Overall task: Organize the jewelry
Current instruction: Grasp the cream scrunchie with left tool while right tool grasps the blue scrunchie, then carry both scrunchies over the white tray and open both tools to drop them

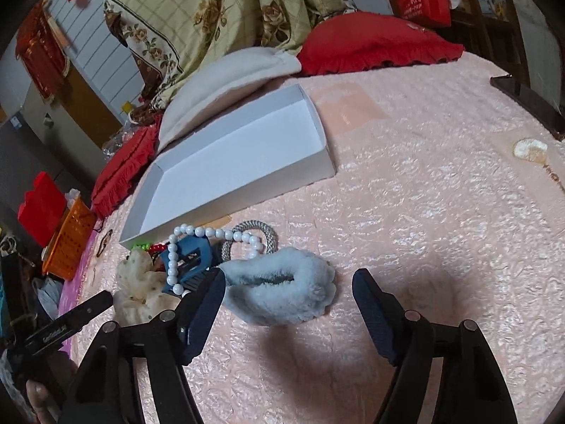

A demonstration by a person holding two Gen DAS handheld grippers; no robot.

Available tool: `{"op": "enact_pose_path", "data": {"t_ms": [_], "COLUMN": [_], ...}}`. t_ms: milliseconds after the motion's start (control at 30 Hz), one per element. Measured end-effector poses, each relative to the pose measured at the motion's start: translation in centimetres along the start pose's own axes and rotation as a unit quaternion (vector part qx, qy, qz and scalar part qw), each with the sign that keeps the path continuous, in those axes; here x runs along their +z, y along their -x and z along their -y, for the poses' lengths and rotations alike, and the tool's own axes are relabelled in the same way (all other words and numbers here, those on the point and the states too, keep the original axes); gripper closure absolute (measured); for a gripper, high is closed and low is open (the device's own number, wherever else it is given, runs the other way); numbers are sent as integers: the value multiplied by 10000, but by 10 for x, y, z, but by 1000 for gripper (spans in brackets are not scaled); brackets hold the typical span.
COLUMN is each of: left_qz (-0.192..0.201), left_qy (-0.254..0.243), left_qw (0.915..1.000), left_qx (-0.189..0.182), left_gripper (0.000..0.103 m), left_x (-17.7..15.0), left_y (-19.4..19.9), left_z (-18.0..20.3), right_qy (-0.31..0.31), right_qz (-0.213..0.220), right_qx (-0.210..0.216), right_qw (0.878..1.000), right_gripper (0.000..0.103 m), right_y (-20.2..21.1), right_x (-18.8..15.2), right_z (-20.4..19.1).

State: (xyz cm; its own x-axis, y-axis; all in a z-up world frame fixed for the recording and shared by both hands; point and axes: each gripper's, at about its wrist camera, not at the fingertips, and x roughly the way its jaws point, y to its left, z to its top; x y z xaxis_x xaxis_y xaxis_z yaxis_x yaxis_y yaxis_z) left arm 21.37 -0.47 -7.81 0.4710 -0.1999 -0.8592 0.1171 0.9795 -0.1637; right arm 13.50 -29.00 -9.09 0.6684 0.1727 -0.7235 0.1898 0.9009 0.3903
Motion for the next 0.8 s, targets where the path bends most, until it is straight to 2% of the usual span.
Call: {"op": "enact_pose_path", "data": {"t_ms": [33, 100, 133, 167, 233, 267, 367, 633, 800], "left_qz": [-88, -288, -333, -202, -248, -250, -86, 595, 873], "left_qy": [2, -34, -88, -184, -300, -259, -200, -395, -464], "left_qw": [9999, 9994, 9992, 9996, 9992, 9992, 9991, 9960, 9936], "left_qx": [-67, -176, -181, -42, -117, -190, -353, -535, -549], "left_gripper": [24, 40, 53, 70, 89, 89, 91, 91, 91], "left_x": [-1, -5, -9, -11, -13, -13, -17, -14, -3], "left_y": [-5, -14, -17, -14, -11, -7, 11, 80, 105], "left_z": [2, 7, 10, 14, 18, 17, 15, 16, 14], "right_qy": [3, -25, -56, -98, -116, -106, 1, 161, 368], "right_qz": [-21, -98, -127, -131, -97, -89, -46, 189, 379], "right_qx": [-10, 45, 83, 111, 105, 113, 142, 315, 419], "right_qw": [10000, 9999, 9999, 9998, 9998, 9998, 9999, 9992, 9977], "right_gripper": [30, 43, 46, 52, 60, 68, 77, 79, 79], "right_y": [-2, -7, -9, -10, -8, -7, 1, 30, 49], "right_x": [-1, -2, -3, -3, -3, -3, -5, -6, 2], "right_z": [0, 1, 2, 4, 4, 4, 0, -13, -29]}}
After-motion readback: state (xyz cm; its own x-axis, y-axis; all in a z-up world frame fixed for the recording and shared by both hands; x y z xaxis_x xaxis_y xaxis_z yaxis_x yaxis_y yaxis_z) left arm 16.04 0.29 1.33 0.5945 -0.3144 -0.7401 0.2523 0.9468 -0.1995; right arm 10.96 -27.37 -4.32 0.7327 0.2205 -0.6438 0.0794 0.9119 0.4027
